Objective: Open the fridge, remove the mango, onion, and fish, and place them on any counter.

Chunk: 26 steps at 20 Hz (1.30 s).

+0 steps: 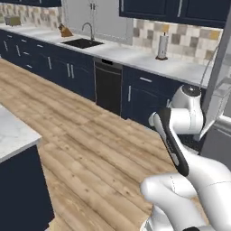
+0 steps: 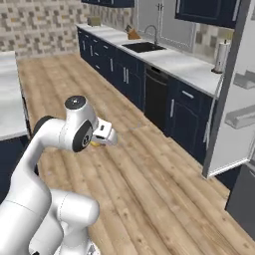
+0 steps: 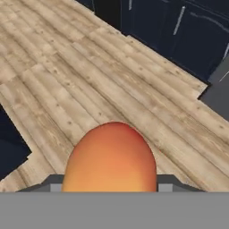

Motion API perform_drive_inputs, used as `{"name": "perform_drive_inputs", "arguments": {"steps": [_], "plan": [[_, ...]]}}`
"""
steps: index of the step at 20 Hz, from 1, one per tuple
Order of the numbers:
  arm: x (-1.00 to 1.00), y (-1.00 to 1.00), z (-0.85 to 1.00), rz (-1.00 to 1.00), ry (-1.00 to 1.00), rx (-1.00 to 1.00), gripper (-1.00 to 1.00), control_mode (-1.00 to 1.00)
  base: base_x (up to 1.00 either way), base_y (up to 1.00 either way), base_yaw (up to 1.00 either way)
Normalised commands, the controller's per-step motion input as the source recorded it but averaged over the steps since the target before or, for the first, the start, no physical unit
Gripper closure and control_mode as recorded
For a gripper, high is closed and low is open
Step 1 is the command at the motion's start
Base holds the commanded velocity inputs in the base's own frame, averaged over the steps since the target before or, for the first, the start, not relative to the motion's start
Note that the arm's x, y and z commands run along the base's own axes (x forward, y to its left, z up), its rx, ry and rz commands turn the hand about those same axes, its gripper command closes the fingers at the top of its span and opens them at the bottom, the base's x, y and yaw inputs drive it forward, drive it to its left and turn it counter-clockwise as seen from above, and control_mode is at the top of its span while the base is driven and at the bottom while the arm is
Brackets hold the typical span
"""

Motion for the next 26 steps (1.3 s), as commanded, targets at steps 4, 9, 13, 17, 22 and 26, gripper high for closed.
{"name": "perform_drive_inputs", "arguments": {"steps": [4,9,13,17,22,26], "plan": [[0.0,0.0,0.0,0.0,0.0,0.0,1.0,1.0,-0.42,0.85,0.75],[0.0,0.0,0.0,0.0,0.0,0.0,1.0,1.0,-0.29,0.88,0.73],[0.0,0.0,0.0,0.0,0.0,0.0,1.0,1.0,0.06,0.82,0.63],[0.0,0.0,0.0,0.0,0.0,0.0,1.0,1.0,0.91,0.51,0.44],[0.0,0.0,0.0,0.0,0.0,0.0,1.0,1.0,1.0,0.03,0.19],[0.0,0.0,0.0,0.0,0.0,0.0,1.0,1.0,1.0,0.02,0.04]]}}
